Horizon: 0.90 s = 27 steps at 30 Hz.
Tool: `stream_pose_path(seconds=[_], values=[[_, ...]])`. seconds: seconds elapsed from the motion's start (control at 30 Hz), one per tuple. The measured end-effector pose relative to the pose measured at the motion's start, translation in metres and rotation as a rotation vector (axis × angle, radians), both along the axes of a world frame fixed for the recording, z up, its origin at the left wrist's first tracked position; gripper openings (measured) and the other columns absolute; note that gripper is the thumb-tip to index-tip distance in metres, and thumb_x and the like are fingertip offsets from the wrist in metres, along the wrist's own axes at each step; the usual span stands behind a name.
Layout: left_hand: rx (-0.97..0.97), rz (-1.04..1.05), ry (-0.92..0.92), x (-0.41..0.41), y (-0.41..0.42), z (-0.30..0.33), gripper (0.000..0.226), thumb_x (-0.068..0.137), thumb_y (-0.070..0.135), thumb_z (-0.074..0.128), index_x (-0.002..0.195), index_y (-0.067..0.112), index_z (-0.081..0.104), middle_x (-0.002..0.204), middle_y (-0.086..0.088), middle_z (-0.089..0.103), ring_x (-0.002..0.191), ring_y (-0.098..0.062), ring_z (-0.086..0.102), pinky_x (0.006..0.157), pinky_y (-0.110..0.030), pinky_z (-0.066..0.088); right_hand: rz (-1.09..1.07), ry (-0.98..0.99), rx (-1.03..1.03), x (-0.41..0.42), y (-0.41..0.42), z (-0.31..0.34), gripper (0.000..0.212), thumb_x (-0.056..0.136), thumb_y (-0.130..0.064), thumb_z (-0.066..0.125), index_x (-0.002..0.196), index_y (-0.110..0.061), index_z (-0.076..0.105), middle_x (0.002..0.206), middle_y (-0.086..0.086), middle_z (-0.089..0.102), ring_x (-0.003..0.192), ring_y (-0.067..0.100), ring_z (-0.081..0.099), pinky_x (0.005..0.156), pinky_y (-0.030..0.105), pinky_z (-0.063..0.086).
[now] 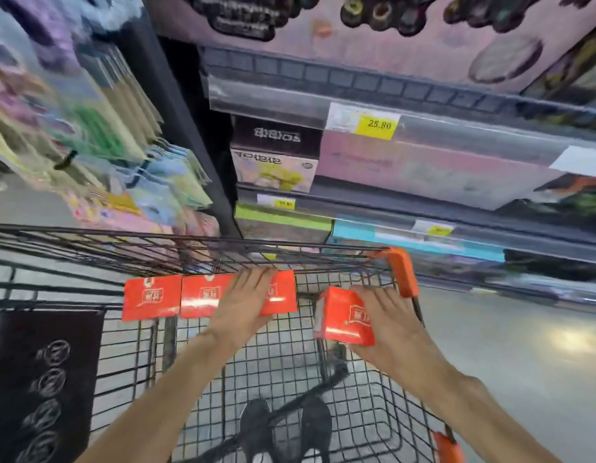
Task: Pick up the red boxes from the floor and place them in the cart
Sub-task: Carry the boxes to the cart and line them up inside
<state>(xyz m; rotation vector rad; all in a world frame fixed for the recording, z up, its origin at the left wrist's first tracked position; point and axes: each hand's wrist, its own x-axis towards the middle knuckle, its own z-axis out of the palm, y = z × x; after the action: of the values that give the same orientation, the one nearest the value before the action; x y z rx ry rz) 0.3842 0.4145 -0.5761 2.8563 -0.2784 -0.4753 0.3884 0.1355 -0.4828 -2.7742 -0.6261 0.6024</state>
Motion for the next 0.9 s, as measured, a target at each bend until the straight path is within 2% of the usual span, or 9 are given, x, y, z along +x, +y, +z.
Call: stream_pose_path(seconds=[0.1, 0.17, 0.27, 0.4, 0.57, 0.7, 0.9], values=[[-0.006, 0.015, -0.065, -0.006, 0.000, -0.003, 0.098, 0.075, 0.037, 0.082, 0.151, 0.016, 0.024, 0.140, -0.005, 0.041, 0.130, -0.027, 0.039, 0.116, -0.044, 0.030, -0.012, -0.005, -0.020, 0.008, 0.010, -0.013, 0.095, 0.079, -0.041, 0.082, 0.154, -0.020, 0.027, 0.146, 0.000, 0.044, 0.135, 0.022, 0.038, 0.121, 0.034, 0.016], [0.015, 0.046, -0.110, -0.013, -0.001, -0.002, 0.097, 0.076, 0.039, 0.080, 0.151, 0.013, 0.026, 0.139, -0.006, 0.041, 0.130, -0.028, 0.038, 0.116, -0.046, 0.029, 0.007, -0.048, -0.047, 0.012, 0.017, -0.023, 0.092, 0.078, -0.040, 0.082, 0.152, -0.018, 0.031, 0.142, 0.002, 0.048, 0.133, 0.024, 0.043, 0.121, 0.036, 0.013], [0.011, 0.108, -0.131, -0.019, 0.000, -0.003, 0.095, 0.077, 0.040, 0.079, 0.151, 0.014, 0.027, 0.141, -0.010, 0.041, 0.132, -0.030, 0.037, 0.116, -0.047, 0.030, 0.026, -0.095, -0.081, 0.018, 0.028, -0.041, 0.095, 0.073, -0.040, 0.086, 0.149, -0.018, 0.034, 0.139, 0.003, 0.051, 0.132, 0.025, 0.046, 0.122, 0.044, 0.018], [-0.006, 0.135, -0.125, -0.021, 0.005, -0.005, 0.089, 0.077, 0.042, 0.079, 0.148, 0.015, 0.033, 0.141, -0.010, 0.039, 0.132, -0.029, 0.036, 0.114, -0.045, 0.034, 0.039, -0.115, -0.098, 0.028, 0.049, -0.052, 0.098, 0.071, -0.028, 0.088, 0.150, -0.020, 0.031, 0.144, 0.000, 0.047, 0.135, 0.025, 0.039, 0.122, 0.052, 0.024], [-0.013, 0.122, -0.140, -0.021, 0.009, -0.009, 0.086, 0.079, 0.041, 0.078, 0.148, 0.015, 0.033, 0.142, -0.010, 0.038, 0.134, -0.029, 0.033, 0.114, -0.046, 0.034, 0.006, -0.101, -0.118, 0.030, 0.063, -0.064, 0.094, 0.079, -0.012, 0.081, 0.154, -0.024, 0.027, 0.153, -0.001, 0.036, 0.145, 0.030, 0.028, 0.122, 0.050, 0.024], [0.005, 0.121, -0.133, -0.021, 0.009, -0.011, 0.086, 0.079, 0.042, 0.076, 0.148, 0.015, 0.032, 0.143, -0.010, 0.037, 0.134, -0.030, 0.033, 0.114, -0.046, 0.033, 0.005, -0.131, -0.192, 0.028, 0.067, -0.080, 0.097, 0.070, -0.002, 0.083, 0.151, -0.022, 0.034, 0.149, 0.008, 0.037, 0.143, 0.039, 0.031, 0.116, 0.057, 0.035], [0.003, 0.145, -0.120, -0.019, 0.008, -0.011, 0.087, 0.079, 0.040, 0.077, 0.149, 0.016, 0.031, 0.144, -0.010, 0.036, 0.135, -0.030, 0.032, 0.114, -0.045, 0.032, 0.007, -0.155, -0.237, 0.026, 0.066, -0.096, 0.109, 0.063, -0.002, 0.086, 0.152, -0.023, 0.028, 0.152, 0.009, 0.029, 0.147, 0.038, 0.024, 0.121, 0.057, 0.024]])
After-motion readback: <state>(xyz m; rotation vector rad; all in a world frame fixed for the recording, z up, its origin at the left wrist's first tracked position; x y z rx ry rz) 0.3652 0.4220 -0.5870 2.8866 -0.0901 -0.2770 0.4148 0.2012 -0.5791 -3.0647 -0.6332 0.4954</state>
